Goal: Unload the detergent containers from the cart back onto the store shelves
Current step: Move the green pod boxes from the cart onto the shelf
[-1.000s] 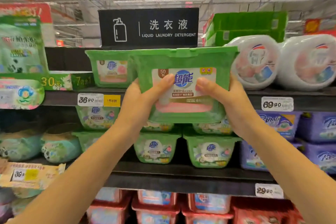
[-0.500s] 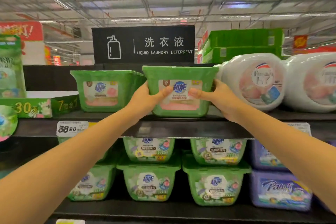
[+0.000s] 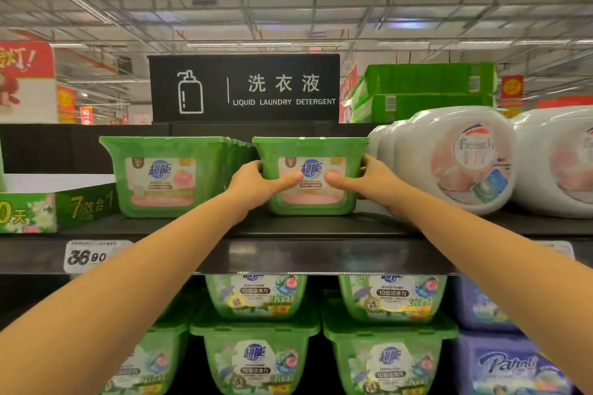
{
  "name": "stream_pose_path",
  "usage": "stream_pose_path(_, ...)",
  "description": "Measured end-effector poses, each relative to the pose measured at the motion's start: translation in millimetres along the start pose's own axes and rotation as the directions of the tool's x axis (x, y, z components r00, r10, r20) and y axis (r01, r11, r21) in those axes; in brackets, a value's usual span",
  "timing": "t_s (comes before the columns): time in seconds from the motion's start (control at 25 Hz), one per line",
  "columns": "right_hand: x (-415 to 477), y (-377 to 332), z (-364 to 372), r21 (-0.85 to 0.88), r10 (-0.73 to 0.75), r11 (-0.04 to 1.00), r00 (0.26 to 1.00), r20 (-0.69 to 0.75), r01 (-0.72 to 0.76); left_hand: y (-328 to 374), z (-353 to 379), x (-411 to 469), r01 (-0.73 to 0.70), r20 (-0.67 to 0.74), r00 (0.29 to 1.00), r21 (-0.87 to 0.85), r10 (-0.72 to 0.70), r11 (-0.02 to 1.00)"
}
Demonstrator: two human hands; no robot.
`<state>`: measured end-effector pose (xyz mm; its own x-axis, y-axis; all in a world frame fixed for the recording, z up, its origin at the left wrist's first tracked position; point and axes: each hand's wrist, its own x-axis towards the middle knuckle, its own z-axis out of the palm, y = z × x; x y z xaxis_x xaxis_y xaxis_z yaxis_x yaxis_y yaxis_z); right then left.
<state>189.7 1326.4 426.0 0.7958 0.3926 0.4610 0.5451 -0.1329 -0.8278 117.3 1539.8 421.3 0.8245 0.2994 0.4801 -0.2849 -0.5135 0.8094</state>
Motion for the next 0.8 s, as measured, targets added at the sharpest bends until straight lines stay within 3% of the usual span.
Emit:
stream_pose_path(0.16, 15.4, 7.8, 10.3, -0.137, -0.006, 0.99, 0.982, -0.189, -0.02, -5.7, 6.4, 9.5, 0.05, -0.083, 0.996, 0.153, -0.037, 0.987)
stream_pose_path(0.4, 19.0, 10.2, 9.7, -0.327, -0.003, 0.943, 0.98, -0.198, -0.063, -7.0, 7.8, 16.6, 0.047, -0.132, 0.991, 0.278, -0.01, 0.96)
stream_pose_path(0.64, 16.5, 12.1, 8.6, -0.422, -0.041, 0.906, 0.981, -0.192, -0.044, -10.6, 8.5, 16.1, 0.022, -0.092, 0.996, 0.265, 0.002, 0.964)
stream_pose_path(0.8, 16.2, 14.3, 4.2, -0.378, 0.019, 0.921, 0.983, -0.183, -0.088, -11.4, 5.5, 17.0, 0.035, -0.108, 0.994, 0.264, -0.006, 0.964)
